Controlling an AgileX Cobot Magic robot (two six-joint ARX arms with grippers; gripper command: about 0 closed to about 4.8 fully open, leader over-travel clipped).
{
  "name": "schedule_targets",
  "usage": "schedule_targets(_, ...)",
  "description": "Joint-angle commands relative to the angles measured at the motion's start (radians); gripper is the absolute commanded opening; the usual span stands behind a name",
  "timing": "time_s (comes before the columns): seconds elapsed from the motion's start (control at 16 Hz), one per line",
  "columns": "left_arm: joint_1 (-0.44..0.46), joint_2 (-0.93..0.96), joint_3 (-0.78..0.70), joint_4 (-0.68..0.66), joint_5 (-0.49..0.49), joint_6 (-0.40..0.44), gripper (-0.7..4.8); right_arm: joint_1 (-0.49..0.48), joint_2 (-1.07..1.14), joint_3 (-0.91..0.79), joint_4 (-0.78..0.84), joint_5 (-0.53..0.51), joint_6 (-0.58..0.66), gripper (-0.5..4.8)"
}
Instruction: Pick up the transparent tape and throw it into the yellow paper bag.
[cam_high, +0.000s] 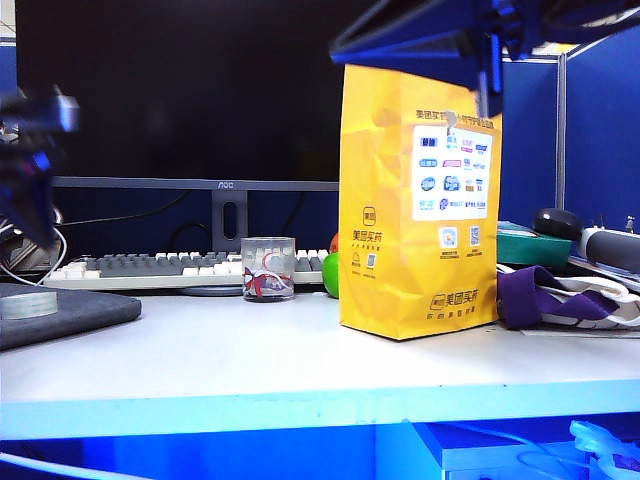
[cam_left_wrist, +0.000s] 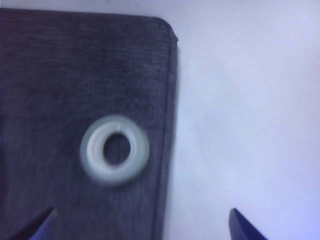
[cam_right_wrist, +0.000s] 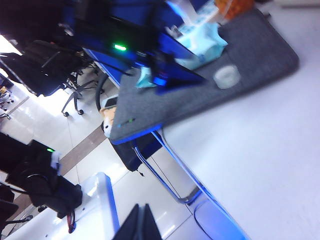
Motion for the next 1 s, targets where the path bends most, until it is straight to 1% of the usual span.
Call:
schedule_targets(0.06, 0.006, 0.05, 0.008, 0.105, 0.007, 0.012, 4.79, 0.021, -0.004, 0.006, 0.032, -0.023, -0.005, 0.08)
schedule_targets(0.12, 0.016, 0.067, 0.009, 0.146, 0.014, 0.029, 4.79, 0.03, -0.004, 0.006, 0.025, -0.022, -0.006, 0.08)
schedule_targets(0.25, 0.044, 0.098, 0.032, 0.152, 0.075, 0.028, 4.79, 0.03, -0.004, 0.006, 0.025, -0.023, -0.006, 0.08)
schedule_targets(0.37, 0.068, 0.148, 0.073, 0.124, 0.096, 0.024, 4.79, 0.031, -0.004, 0.006, 0.025, -0.023, -0.006, 0.08)
schedule_targets(0.5, 0.071, 0.217, 0.137, 0.072, 0.163, 0.005, 4.79, 0.031, -0.004, 0.006, 0.026, -0.022, -0.011, 0.08)
schedule_targets(0.56, 0.071, 0.241, 0.16, 0.054, 0.163, 0.005, 4.79, 0.031, -0.004, 0.006, 0.026, -0.022, -0.015, 0.08)
schedule_targets(0.69, 0.071, 0.311, 0.229, -0.03, 0.153, 0.005, 4.79, 0.031, -0.004, 0.006, 0.025, -0.022, -0.017, 0.08)
schedule_targets(0.75, 0.071, 0.339, 0.245, -0.052, 0.133, 0.005, 4.79, 0.031, -0.004, 0.006, 0.025, -0.021, -0.018, 0.08)
schedule_targets(0.87, 0.071, 0.362, 0.245, -0.069, 0.128, 0.005, 4.79, 0.031, -0.002, 0.006, 0.025, -0.019, -0.023, 0.08)
schedule_targets(1.0, 0.063, 0.372, 0.245, -0.1, 0.069, 0.01, 4.79, 0.031, 0.0, 0.006, 0.025, -0.014, -0.028, 0.08)
